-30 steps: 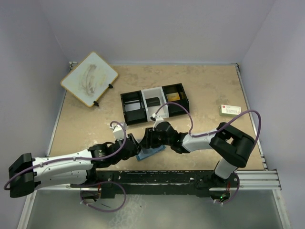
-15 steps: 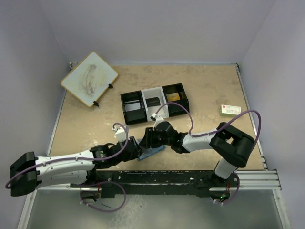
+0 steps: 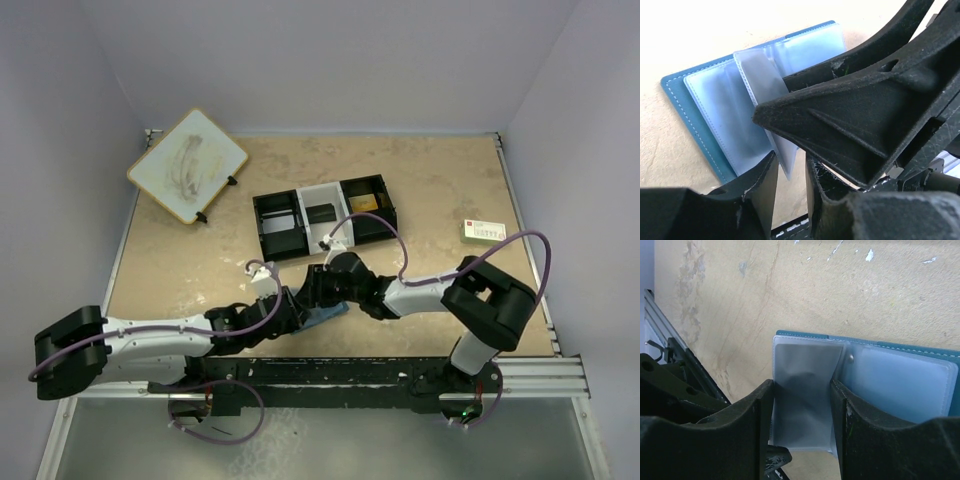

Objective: Take the credit cards out of the card holder

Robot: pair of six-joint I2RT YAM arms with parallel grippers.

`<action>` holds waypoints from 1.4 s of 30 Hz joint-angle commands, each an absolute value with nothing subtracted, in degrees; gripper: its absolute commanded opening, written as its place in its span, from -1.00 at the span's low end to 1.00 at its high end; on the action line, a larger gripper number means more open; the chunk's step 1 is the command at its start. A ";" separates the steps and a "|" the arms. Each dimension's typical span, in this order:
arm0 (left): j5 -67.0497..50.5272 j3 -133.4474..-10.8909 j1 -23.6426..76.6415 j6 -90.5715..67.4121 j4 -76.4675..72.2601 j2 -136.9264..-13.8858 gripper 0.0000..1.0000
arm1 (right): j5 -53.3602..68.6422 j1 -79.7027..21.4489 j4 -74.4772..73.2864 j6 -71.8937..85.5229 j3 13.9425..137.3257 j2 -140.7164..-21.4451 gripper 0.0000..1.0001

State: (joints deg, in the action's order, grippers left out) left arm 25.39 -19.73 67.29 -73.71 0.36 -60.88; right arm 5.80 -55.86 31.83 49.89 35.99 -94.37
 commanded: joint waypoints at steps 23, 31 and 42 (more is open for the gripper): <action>23.62 -30.87 67.41 -67.16 -11.25 -77.27 -0.27 | -9.12 -50.60 6.93 48.59 29.09 -63.43 0.50; 23.87 -34.60 67.41 -64.97 -7.56 -78.05 0.03 | -8.63 -50.27 6.61 53.05 21.82 -53.72 0.55; 28.45 -37.76 65.52 -60.60 3.75 -72.56 0.36 | -1.58 -50.19 13.69 58.12 16.04 -50.92 0.50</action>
